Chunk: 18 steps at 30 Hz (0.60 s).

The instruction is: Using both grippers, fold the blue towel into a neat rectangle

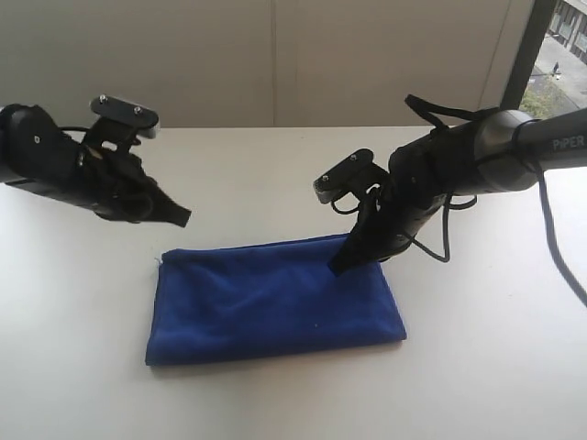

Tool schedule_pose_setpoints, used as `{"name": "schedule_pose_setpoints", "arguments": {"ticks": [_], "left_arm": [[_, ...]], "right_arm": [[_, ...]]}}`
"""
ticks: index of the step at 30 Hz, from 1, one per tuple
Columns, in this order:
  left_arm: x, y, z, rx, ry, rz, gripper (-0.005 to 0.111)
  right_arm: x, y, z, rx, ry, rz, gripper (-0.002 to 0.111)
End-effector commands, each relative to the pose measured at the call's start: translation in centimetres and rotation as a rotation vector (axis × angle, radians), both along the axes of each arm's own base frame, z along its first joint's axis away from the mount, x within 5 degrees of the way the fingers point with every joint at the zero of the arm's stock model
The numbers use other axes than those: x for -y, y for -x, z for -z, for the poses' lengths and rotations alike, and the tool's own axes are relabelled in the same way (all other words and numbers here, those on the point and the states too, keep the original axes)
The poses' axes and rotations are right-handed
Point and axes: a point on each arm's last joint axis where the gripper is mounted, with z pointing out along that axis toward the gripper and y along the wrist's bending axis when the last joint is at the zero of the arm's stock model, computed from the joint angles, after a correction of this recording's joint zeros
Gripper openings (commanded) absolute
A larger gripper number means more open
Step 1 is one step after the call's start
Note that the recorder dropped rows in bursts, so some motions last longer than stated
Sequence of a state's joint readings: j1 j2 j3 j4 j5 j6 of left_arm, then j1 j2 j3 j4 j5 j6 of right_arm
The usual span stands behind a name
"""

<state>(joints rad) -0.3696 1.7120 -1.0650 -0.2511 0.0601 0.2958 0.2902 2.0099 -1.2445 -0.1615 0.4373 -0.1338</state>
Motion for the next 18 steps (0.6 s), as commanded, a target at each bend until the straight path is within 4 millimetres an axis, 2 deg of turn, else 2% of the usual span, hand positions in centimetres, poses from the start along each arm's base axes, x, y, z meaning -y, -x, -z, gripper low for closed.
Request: {"name": "schedule_pose_setpoints", "arguments": {"ticks": [1, 4, 8, 12, 18], "left_arm": [[2.7, 0.9, 1.1, -0.063, 0.041, 0.033, 0.000], [4.3, 0.8, 3.7, -0.082, 0.016, 0.061, 0.000], [5.0, 0.6, 6.0, -0.120, -0.009, 0.068, 0.000], [5.0, 0.4, 6.7, -0.110, -0.055, 0.115, 0.000], [5.0, 0.2, 6.6, -0.072, -0.066, 0.130, 0.000]], "right_arm": [[0.2, -0.2, -0.2, 0.014, 0.002, 0.001, 0.000], [0.3, -0.2, -0.2, 0.009, 0.004, 0.001, 0.000], [0.3, -0.1, -0.2, 0.000, 0.007, 0.002, 0.000], [0.3, -0.1, -0.2, 0.004, 0.006, 0.002, 0.000], [0.3, -0.1, -0.2, 0.001, 0.007, 0.002, 0.000]]}}
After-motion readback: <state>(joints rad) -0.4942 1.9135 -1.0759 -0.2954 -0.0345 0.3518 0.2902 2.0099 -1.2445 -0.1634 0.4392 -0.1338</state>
